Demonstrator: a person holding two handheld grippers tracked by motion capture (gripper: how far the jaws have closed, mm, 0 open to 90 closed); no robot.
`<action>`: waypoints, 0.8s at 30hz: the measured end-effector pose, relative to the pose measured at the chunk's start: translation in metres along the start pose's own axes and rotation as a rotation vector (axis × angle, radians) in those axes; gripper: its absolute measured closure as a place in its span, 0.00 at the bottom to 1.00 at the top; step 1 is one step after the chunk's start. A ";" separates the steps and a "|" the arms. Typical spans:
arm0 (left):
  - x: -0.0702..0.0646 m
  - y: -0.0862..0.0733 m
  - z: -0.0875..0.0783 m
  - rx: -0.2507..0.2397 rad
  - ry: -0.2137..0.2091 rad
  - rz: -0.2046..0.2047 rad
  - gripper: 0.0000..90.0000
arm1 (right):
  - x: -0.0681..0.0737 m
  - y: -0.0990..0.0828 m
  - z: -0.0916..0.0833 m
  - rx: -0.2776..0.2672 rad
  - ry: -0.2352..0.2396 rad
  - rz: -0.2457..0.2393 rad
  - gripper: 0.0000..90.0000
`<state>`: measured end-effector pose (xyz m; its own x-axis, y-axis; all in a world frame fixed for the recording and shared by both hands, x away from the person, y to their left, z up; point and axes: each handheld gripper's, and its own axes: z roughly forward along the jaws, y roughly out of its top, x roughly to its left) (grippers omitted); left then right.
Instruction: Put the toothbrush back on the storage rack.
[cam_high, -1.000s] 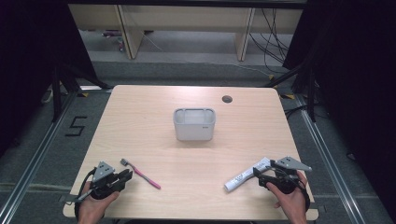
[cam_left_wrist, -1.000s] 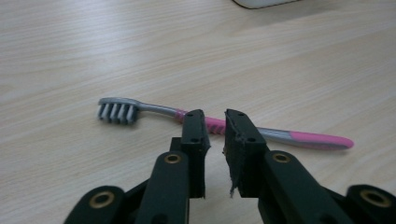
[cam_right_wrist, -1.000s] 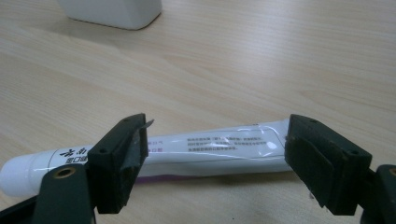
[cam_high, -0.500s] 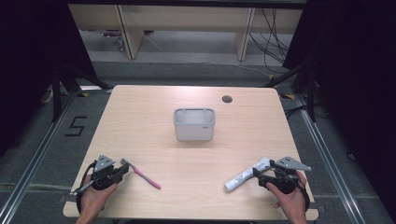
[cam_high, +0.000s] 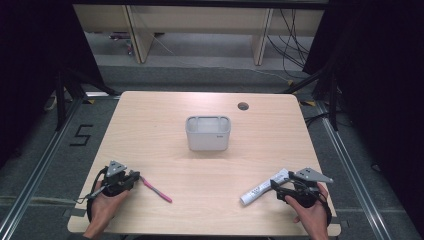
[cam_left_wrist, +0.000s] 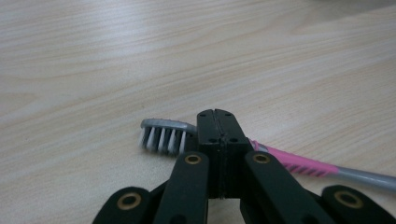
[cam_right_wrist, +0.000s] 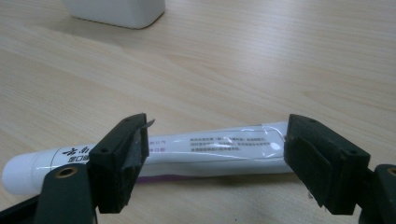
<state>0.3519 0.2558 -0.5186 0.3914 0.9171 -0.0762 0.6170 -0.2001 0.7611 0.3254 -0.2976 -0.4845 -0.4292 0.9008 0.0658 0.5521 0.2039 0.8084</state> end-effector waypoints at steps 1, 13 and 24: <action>-0.001 0.001 0.000 0.004 0.009 -0.001 0.99 | 0.000 0.000 0.000 0.000 0.001 0.000 0.26; -0.006 0.012 0.015 0.003 -0.011 0.025 0.99 | 0.003 -0.001 0.000 0.024 0.013 0.048 0.26; -0.020 0.028 0.030 -0.004 -0.036 0.051 0.98 | 0.000 -0.001 0.002 0.014 0.013 0.014 0.26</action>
<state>0.3814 0.2218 -0.5153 0.4466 0.8927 -0.0599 0.5925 -0.2449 0.7674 0.3262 -0.2975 -0.4862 -0.4306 0.8985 0.0847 0.5680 0.1969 0.7991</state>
